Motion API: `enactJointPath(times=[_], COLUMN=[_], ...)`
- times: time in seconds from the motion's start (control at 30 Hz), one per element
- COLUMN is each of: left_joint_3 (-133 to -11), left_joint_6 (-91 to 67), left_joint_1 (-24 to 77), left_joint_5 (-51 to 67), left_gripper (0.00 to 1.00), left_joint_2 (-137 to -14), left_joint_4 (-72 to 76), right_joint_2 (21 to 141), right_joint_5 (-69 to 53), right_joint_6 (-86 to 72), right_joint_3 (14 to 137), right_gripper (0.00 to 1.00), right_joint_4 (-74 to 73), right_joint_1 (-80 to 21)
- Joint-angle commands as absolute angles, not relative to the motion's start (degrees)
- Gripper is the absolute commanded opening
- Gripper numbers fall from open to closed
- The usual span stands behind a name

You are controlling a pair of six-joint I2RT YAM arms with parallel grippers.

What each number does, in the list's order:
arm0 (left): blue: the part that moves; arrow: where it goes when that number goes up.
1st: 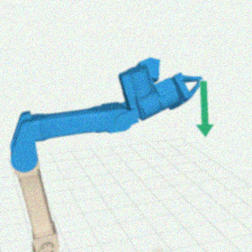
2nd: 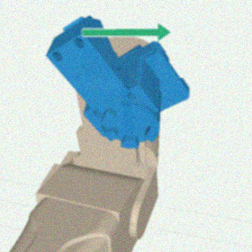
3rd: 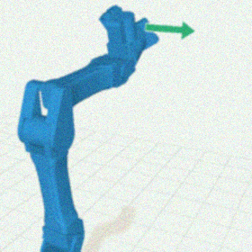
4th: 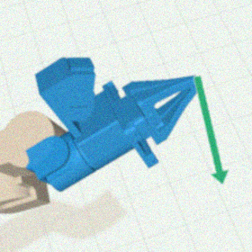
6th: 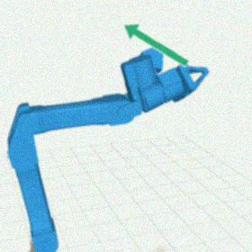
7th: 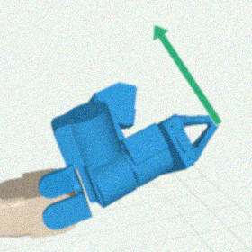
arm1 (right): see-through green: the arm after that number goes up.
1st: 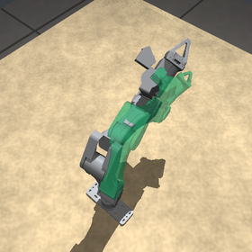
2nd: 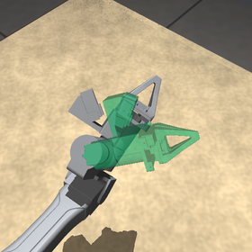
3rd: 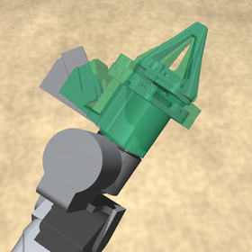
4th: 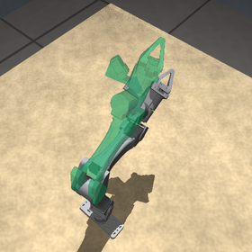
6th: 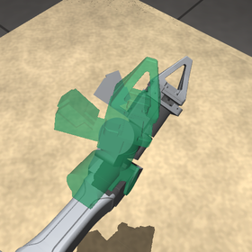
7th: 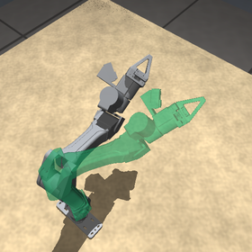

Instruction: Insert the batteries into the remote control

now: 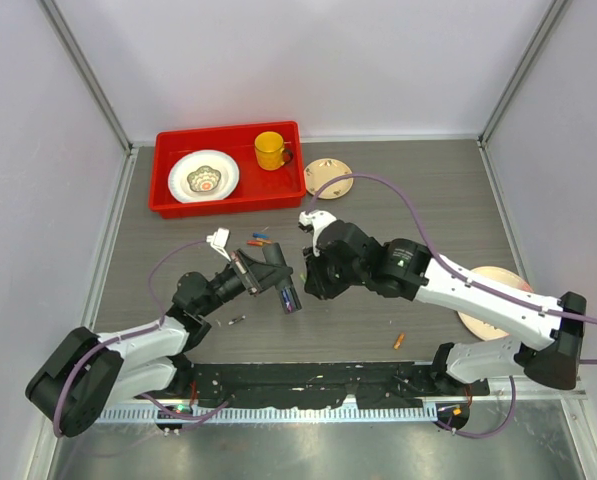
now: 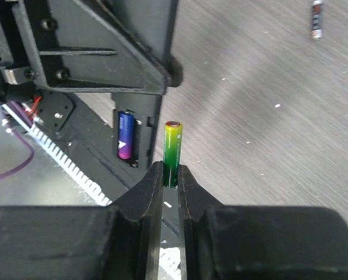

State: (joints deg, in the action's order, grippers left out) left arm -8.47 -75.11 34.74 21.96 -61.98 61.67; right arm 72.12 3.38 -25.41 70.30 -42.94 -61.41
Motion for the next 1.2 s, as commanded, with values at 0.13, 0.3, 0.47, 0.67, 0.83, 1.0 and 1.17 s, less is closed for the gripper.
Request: enactJointPath(times=[0.13, 0.3, 0.47, 0.67, 0.83, 1.0, 1.17], left_joint_3=[-10.37, -9.85, -9.32, -9.32, -9.05, -8.88, -8.44], left_joint_6=[-75.94, -75.15, -73.75, -71.99, -71.63, -72.07, -72.51], left_joint_1=[34.45, 34.45, 34.45, 34.45, 34.45, 34.45, 34.45], left_joint_5=[19.52, 17.14, 15.03, 15.03, 15.99, 17.14, 18.02], left_gripper=[0.0, 0.0, 0.0, 0.0, 0.0, 0.0, 0.0], left_joint_2=[-60.65, -58.98, -56.34, -52.74, -51.51, -51.24, -50.71], left_joint_4=[64.08, 63.11, 60.48, 56.78, 56.51, 57.56, 58.8], right_joint_2=[75.93, 77.52, 78.31, 79.36, 80.33, 81.21, 82.09], right_joint_5=[-3.16, -3.78, -2.64, -1.67, -1.58, -0.53, -0.18], right_joint_6=[-28.65, -30.93, -32.43, -32.96, -32.87, -32.26, -31.73], right_joint_3=[76.29, 76.38, 76.29, 76.73, 77.34, 78.31, 79.36], right_gripper=[0.01, 0.01, 0.01, 0.01, 0.01, 0.01, 0.01], right_joint_4=[-42.98, -43.68, -43.77, -44.03, -44.56, -44.91, -45.53], right_joint_1=[-64.6, -65.13, -65.21, -65.21, -65.21, -65.21, -65.21])
